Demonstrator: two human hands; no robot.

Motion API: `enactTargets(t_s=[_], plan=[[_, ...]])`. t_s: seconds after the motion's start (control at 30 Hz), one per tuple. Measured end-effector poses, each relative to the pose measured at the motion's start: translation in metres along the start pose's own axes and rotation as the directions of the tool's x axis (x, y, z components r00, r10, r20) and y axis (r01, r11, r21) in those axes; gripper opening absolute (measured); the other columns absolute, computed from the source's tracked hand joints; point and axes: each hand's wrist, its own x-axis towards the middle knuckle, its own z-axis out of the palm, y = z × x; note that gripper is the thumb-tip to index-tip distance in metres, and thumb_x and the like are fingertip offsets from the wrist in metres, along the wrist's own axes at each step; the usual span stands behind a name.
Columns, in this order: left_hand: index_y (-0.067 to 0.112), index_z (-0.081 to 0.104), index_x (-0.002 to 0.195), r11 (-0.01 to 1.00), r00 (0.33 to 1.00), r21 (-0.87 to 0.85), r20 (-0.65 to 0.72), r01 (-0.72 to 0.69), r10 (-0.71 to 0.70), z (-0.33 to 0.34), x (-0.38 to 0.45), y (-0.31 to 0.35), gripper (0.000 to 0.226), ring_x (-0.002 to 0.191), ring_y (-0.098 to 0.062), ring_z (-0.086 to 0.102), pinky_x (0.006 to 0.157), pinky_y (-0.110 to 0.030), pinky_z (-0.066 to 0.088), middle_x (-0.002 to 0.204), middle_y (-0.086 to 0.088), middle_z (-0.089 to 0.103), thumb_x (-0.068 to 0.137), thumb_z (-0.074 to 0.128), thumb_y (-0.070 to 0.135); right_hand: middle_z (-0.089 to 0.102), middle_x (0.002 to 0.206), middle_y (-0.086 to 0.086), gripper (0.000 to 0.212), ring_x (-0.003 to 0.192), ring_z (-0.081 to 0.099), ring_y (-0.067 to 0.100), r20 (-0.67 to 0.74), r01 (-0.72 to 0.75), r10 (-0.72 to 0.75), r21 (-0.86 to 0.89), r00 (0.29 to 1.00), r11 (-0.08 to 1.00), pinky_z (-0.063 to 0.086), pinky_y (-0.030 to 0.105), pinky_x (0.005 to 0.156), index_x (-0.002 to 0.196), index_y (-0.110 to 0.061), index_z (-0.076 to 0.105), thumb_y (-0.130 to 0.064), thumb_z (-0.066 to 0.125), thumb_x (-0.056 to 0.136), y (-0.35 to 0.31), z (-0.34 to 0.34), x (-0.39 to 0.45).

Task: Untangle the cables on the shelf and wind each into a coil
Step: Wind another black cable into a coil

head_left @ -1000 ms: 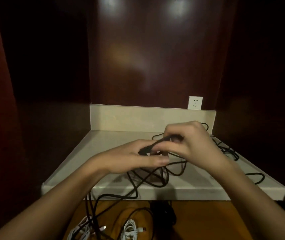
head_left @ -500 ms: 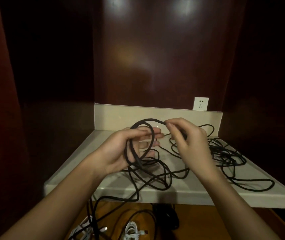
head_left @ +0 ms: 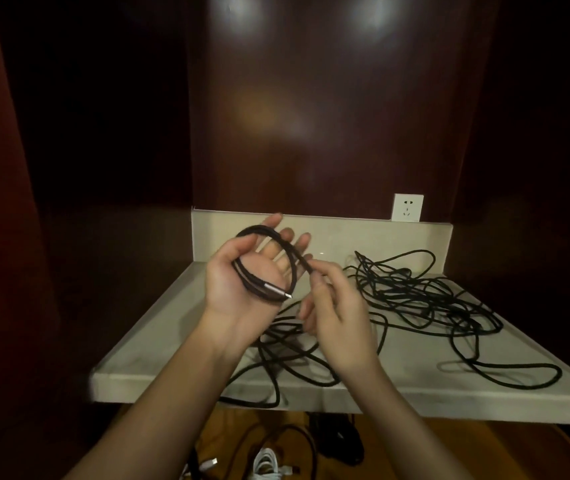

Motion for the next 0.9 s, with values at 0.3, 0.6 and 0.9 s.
enactTargets(t_s=[0.3,0.6,0.9], plan=[[0.017,0.053,0.093,0.795,0.815,0.36,-0.141,-0.487,0.563,0.009,0.034,0.02,0.025,0.051,-0.008,0.031,0.046,-0.02,0.024,0.067,0.002,0.036,0.103,0.031,0.019,0.038,0.056,-0.008,0.017,0.049,0.035,0.008,0.375,-0.299,0.209,0.2,0.903,0.933,0.038,0.026,0.05,0.105,-0.008,0.06,-0.018,0.046,0.105,-0.001,0.008,-0.013],[0.02,0.059,0.122,-0.581,0.644,0.716,0.661,-0.387,0.386,-0.011,0.026,0.02,0.038,0.095,-0.017,0.061,0.075,-0.034,0.046,0.105,0.003,0.06,0.1,0.035,0.038,0.055,0.057,-0.011,0.021,0.052,0.05,0.003,0.494,0.107,0.04,-0.268,0.869,0.958,0.039,0.021,0.055,0.107,-0.009,0.069,-0.013,0.049,0.101,-0.022,-0.02,0.018],[0.028,0.063,0.114,-0.89,0.737,0.342,0.676,-0.3,0.012,-0.021,0.017,0.039,0.058,0.078,-0.025,0.066,0.054,-0.028,0.03,0.089,0.001,0.062,0.097,0.02,0.063,0.05,0.058,-0.002,0.016,0.049,0.037,0.009,0.6,-0.524,0.487,-0.13,0.634,0.842,0.029,0.019,0.045,0.083,-0.009,0.063,-0.017,0.062,0.097,-0.032,-0.037,0.023]])
